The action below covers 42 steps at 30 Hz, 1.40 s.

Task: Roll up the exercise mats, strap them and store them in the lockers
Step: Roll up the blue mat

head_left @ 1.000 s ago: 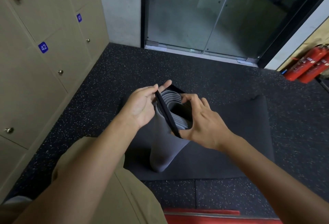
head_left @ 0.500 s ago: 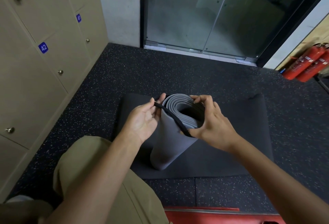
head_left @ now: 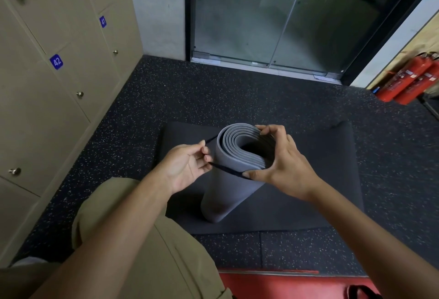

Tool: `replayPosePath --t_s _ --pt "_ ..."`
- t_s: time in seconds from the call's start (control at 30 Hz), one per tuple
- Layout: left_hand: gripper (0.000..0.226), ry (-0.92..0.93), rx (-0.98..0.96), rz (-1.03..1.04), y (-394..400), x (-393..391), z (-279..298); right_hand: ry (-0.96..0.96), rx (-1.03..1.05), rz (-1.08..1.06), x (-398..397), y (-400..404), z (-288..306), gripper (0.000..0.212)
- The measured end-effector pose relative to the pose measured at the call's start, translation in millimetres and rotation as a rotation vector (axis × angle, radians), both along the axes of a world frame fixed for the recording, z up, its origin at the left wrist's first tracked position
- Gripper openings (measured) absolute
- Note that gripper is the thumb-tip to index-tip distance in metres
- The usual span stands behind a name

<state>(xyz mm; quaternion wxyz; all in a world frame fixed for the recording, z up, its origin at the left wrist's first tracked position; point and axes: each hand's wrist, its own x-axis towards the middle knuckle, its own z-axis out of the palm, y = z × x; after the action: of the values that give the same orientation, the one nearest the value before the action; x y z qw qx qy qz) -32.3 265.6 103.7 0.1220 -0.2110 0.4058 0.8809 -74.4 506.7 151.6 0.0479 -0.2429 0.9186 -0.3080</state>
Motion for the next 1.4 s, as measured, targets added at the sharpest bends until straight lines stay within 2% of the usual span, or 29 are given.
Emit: replayPosePath --t_s 0.3,0.4,0.5,0.53,0.67,0.77,0.8,0.87,0.97,1.03,1.17,1.4 --pt "0.028 -0.035 -0.549 -0.101 9.7 -19.9 -12.7 0.003 -0.061 -0.009 1.9 1.3 -5.9 0.087" --pt "0.024 0.006 -0.742 -0.101 11.0 -22.3 -7.3 0.015 -0.078 -0.018 -3.0 -0.8 -7.1 0.095" --pt "0.025 0.098 -1.036 -0.166 7.2 -28.0 -4.7 0.007 -0.142 -0.029 -9.9 -3.4 -8.0 0.107" --pt "0.025 0.105 -1.077 -0.173 4.5 -29.1 -6.5 -0.002 -0.174 -0.03 -11.7 -5.6 -9.1 0.11" --pt "0.023 0.146 -1.028 -0.063 0.8 -28.7 -7.0 -0.016 -0.28 -0.069 -14.8 -9.0 -18.5 0.115" --pt "0.036 0.407 -1.044 0.128 4.8 -22.2 19.4 -0.035 -0.341 -0.082 -19.0 -6.9 -22.6 0.123" --pt "0.048 0.522 -1.078 0.1 7.0 -21.8 30.2 -0.039 -0.351 -0.076 -21.1 -7.5 -23.3 0.127" --pt "0.073 0.674 -1.276 -0.093 15.8 -26.7 46.7 -0.05 -0.362 -0.056 -24.3 -12.4 -25.0 0.136" --pt "0.1 0.677 -1.63 -0.406 28.4 -39.9 54.1 -0.089 -0.395 -0.054 -25.1 -21.9 -32.8 0.146" --pt "0.11 0.65 -1.785 -0.53 28.1 -46.0 50.0 -0.152 -0.46 -0.073 -24.0 -23.1 -41.7 0.15" --pt "0.116 0.576 -1.808 -0.595 23.8 -53.1 48.1 -0.277 -0.573 -0.118 -23.6 -21.6 -61.7 0.146" --pt "0.131 0.484 -1.814 -0.674 1.8 -63.2 56.2 -0.385 -0.567 -0.092 -21.4 -32.0 -85.9 0.133"
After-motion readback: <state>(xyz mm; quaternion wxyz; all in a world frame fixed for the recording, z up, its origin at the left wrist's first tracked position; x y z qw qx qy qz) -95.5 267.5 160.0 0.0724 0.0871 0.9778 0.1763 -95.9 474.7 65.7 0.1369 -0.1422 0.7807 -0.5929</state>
